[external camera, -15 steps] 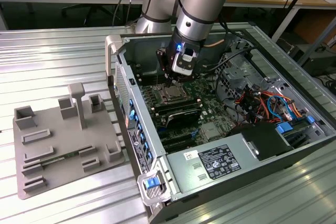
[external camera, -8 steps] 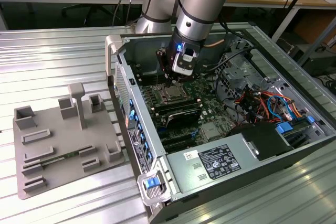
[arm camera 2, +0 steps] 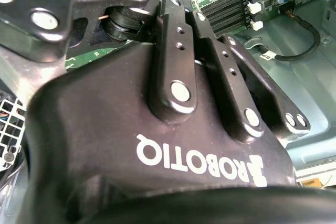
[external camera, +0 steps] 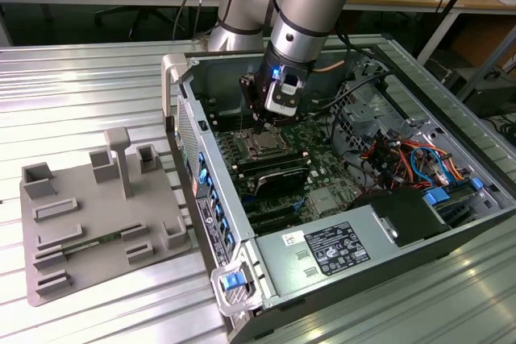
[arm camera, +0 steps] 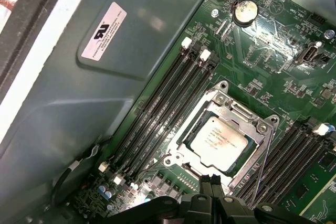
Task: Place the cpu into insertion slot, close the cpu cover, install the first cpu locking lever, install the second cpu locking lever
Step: 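Install the first cpu locking lever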
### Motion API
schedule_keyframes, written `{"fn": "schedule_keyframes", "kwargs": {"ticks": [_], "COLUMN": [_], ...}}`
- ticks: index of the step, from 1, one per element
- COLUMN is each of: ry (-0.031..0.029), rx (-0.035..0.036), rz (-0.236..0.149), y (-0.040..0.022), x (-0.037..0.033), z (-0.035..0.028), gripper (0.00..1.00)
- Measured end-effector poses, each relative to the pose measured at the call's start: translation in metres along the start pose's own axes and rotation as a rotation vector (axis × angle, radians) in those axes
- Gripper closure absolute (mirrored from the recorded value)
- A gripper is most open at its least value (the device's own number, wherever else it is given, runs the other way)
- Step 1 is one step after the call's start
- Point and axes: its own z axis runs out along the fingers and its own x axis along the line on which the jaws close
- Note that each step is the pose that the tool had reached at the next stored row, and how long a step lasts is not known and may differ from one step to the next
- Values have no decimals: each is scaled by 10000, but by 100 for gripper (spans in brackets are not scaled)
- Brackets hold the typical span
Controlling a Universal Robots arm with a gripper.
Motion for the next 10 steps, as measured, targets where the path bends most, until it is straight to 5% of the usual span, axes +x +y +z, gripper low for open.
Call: {"fn": "schedule_keyframes", "kwargs": {"ticks": [10], "ry": [-6], "rx": [10], "rz": [-154], "y": [0], "x": [0], "z": [0], "gripper": [89]}}
